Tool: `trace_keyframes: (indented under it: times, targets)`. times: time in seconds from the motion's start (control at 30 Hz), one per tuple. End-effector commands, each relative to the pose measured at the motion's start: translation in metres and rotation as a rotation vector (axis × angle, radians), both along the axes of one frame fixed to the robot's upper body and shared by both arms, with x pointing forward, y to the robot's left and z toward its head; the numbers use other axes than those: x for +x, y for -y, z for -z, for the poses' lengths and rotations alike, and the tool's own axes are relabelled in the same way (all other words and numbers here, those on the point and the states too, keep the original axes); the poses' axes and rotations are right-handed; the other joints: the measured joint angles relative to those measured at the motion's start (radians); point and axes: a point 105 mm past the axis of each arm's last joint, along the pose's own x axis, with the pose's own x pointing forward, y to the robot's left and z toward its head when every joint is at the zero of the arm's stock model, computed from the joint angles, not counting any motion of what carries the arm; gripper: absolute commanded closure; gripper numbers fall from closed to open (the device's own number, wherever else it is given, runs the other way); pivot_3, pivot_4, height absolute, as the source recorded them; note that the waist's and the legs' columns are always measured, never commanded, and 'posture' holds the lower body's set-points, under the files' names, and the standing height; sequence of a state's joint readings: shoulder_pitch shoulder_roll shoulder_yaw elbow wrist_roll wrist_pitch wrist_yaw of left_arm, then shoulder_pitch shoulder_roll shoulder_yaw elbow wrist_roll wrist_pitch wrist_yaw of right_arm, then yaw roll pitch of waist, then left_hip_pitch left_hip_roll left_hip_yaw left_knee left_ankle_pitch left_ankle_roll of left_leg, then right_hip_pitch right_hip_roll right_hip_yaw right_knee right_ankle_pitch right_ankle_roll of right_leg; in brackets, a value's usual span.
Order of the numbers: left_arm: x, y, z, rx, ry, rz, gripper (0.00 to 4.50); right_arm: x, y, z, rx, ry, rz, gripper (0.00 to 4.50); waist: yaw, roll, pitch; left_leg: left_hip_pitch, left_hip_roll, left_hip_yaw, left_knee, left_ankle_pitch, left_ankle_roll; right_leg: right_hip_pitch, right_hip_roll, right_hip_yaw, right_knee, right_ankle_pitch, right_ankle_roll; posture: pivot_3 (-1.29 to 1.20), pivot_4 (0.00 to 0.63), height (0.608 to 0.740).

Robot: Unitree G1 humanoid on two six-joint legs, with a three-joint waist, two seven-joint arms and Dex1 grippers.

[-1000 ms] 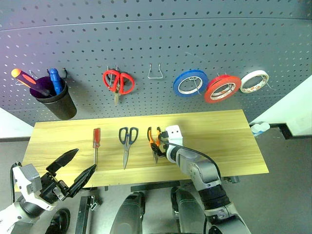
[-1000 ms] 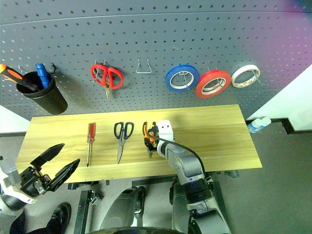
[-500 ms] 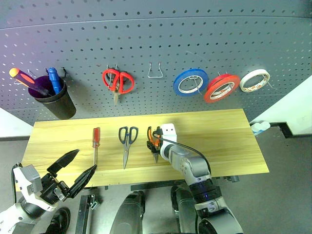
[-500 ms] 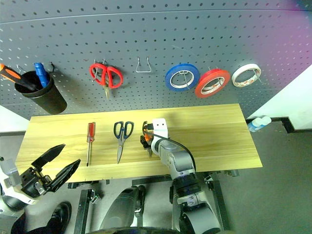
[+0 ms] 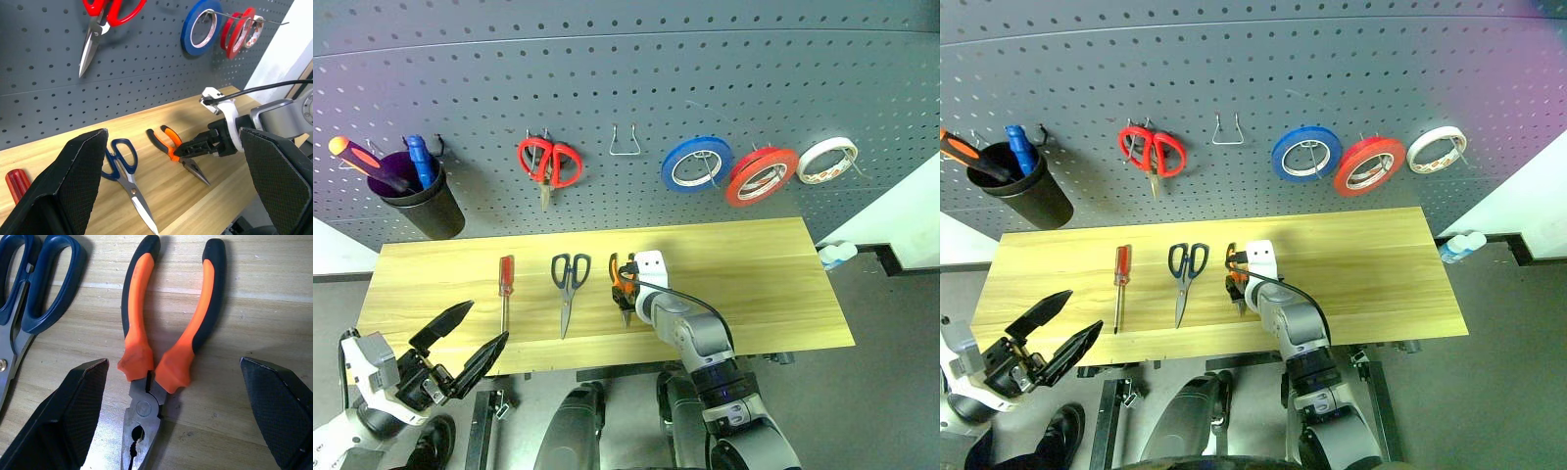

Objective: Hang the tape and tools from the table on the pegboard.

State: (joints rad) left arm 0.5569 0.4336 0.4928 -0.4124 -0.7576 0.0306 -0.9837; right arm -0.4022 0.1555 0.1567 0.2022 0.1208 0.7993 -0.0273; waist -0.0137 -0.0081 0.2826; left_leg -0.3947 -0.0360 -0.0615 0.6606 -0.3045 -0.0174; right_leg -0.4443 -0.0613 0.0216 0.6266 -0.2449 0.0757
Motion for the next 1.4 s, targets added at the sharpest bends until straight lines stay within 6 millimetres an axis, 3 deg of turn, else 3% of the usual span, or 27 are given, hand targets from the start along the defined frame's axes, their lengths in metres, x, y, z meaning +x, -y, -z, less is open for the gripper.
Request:
trace_keyframes:
  times: [0.03,0.5,0.6,0.8,0.9,1.23,1.4]
  targets:
    - [-0.005,0.003,-0.004,0.011,0.015,0.012,0.00,-0.004,-0.023,-0.006,0.032,0.012,-0.028,0.02,0.000,0.000,0.000,0.000,0.000,0.000,0.000,0.000,0.000,0.000,0.000,0.000,0.000,0.000,0.000,0.14,0.330,0.738]
    - [-0.005,0.003,-0.003,0.011,0.013,0.008,0.00,-0.003,-0.025,-0.002,0.010,0.020,-0.011,0.02,0.001,0.000,0.001,0.000,0.000,0.000,-0.008,0.000,0.000,0.000,0.000,0.000,-0.008,0.000,0.000,0.15,0.337,0.738]
    - [-0.005,0.003,-0.003,0.012,0.013,0.009,0.00,-0.005,-0.026,-0.001,0.003,0.023,-0.015,0.61,0.000,0.000,0.001,0.000,0.000,0.000,-0.011,0.000,0.000,0.000,0.000,0.000,-0.010,0.001,0.003,0.15,0.336,0.738]
    - [-0.004,0.003,-0.003,0.011,0.013,0.010,0.00,-0.007,-0.024,0.001,-0.017,0.028,-0.024,2.49,0.001,0.000,0.001,0.000,0.000,0.000,-0.014,0.000,0.000,-0.001,0.000,-0.001,-0.012,0.001,0.003,0.15,0.334,0.738]
    - [-0.004,0.003,-0.003,0.008,0.013,0.012,0.00,-0.005,-0.019,0.001,-0.030,0.037,-0.020,2.49,0.001,0.000,0.001,0.000,0.000,0.000,-0.014,0.000,0.000,-0.001,0.000,0.000,-0.012,0.000,0.001,0.14,0.330,0.738]
    - [0.000,0.004,-0.002,0.009,0.018,0.018,0.00,0.008,0.020,0.002,-0.121,0.110,-0.052,2.49,0.003,0.000,0.001,-0.001,0.000,0.000,-0.013,0.000,0.000,-0.001,0.000,-0.001,-0.012,0.001,0.002,0.13,0.315,0.738]
    - [0.002,0.006,-0.003,0.007,0.019,0.026,0.00,0.007,0.062,0.011,-0.200,0.114,-0.057,2.49,0.004,0.000,0.001,0.000,0.000,0.000,-0.013,0.000,0.000,0.000,0.000,-0.001,-0.012,0.002,0.003,0.12,0.315,0.738]
